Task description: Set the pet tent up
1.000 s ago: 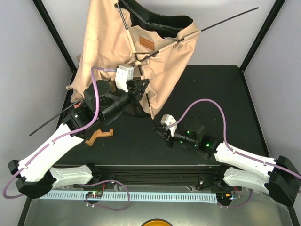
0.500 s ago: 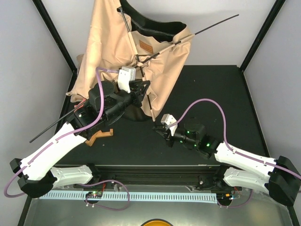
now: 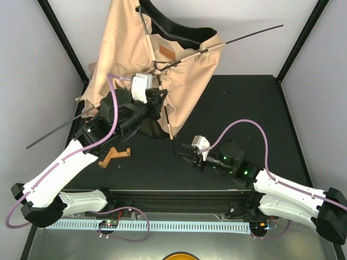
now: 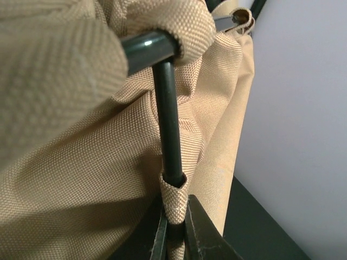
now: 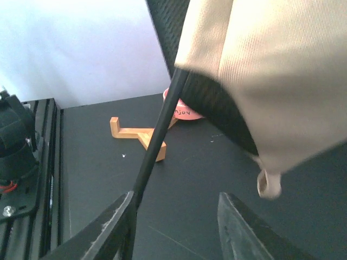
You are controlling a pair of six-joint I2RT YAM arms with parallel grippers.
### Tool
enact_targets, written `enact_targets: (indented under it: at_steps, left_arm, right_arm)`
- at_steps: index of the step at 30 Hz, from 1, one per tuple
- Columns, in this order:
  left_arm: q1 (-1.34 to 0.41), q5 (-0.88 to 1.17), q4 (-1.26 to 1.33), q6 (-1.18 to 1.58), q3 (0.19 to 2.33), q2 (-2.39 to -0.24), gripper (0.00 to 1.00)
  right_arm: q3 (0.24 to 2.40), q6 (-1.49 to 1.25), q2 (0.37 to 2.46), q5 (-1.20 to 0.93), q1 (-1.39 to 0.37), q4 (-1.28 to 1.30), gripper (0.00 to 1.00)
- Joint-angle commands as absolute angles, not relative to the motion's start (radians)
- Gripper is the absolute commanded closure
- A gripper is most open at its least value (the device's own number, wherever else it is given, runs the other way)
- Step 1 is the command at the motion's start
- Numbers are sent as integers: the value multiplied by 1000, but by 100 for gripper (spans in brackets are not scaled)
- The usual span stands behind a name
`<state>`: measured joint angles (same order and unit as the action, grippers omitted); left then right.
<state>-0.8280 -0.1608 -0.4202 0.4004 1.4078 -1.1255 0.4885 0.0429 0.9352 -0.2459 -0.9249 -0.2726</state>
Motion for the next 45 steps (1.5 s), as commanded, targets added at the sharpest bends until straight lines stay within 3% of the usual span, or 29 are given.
enact_targets:
  at_steps: [1, 19, 25, 38, 45]
  left_arm:
    - [-775, -153, -426, 360, 1509, -1122, 98]
    - [-764, 64, -468, 395, 1615, -1117, 98]
    - [-765, 105, -474, 394, 1637, -1119, 99]
    - [-764, 139, -494, 398, 1664, -1120, 98]
    - [-764, 144, -503, 402, 1678, -1124, 98]
  right_arm:
    - [399, 52, 881, -235, -924, -384, 54]
    - [353, 317, 1055, -105, -925, -688, 49]
    - [357, 345, 1132, -62, -924, -826, 58]
    - [417, 373, 1212, -26, -925, -877, 59]
    - [440, 380, 1253, -24, -925, -881, 68]
